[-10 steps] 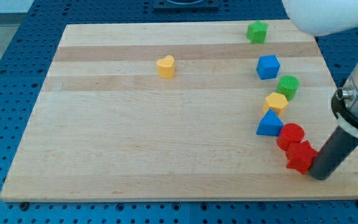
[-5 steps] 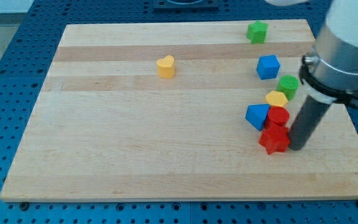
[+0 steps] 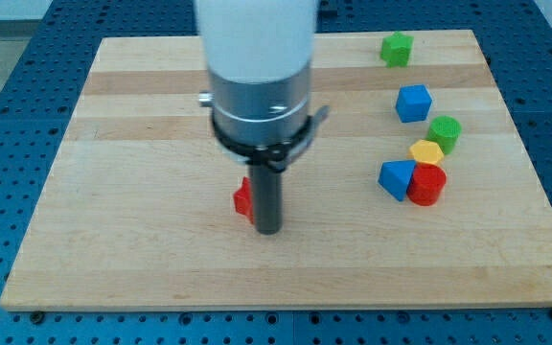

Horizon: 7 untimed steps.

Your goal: Slide the red star closer to the yellow heart

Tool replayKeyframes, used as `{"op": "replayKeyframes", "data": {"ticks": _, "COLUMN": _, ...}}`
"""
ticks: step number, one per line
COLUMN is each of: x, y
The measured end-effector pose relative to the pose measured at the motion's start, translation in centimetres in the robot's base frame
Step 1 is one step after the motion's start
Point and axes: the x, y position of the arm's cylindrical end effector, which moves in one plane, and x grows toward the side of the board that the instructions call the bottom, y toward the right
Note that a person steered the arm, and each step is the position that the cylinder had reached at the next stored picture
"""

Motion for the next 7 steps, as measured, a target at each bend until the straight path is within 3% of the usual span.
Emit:
{"op": "replayKeyframes", "data": {"ticks": 4, "x": 0.0, "y": -1.6}}
{"op": "replayKeyframes", "data": {"ticks": 7, "x": -3.9, "y": -1.6}}
